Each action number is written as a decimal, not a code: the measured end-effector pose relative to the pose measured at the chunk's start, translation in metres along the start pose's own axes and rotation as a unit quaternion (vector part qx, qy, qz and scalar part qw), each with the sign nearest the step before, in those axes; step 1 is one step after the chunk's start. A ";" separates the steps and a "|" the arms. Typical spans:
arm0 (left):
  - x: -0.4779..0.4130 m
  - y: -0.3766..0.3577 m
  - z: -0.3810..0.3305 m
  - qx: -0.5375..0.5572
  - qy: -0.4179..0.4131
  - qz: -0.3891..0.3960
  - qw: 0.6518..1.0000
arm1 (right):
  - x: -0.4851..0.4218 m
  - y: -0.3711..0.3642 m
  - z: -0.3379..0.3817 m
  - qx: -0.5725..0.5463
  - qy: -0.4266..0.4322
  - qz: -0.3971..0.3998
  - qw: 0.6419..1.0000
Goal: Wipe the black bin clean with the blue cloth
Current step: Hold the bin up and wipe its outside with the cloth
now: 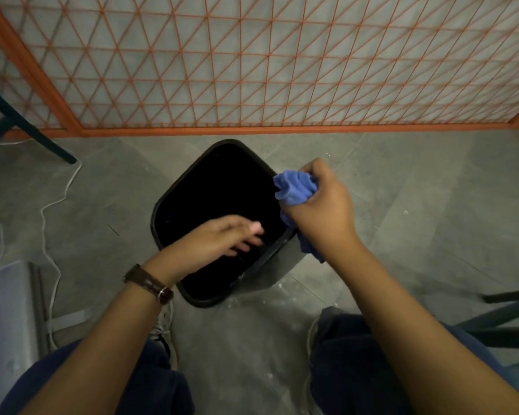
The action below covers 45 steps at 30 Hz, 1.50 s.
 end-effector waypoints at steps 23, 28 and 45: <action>0.007 -0.011 0.001 -0.268 -0.086 -0.224 0.933 | -0.026 0.048 -0.030 -0.362 -0.124 -0.027 0.923; 0.020 0.038 0.000 0.025 -0.036 -0.403 0.914 | -0.024 0.048 -0.031 -0.457 -0.127 -0.012 0.880; 0.050 0.090 -0.007 0.199 -0.067 -0.417 0.884 | -0.016 0.004 -0.018 -0.052 0.062 0.082 0.993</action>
Point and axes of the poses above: each hand's wrist, its own x-axis away from the middle knuckle, its own y-axis out of the back of the hand, z = x × y, the point moved 4 cm from there along -x, towards the middle knuckle, and after that the axes turned 12 degrees about z, right-handed, at the moved point
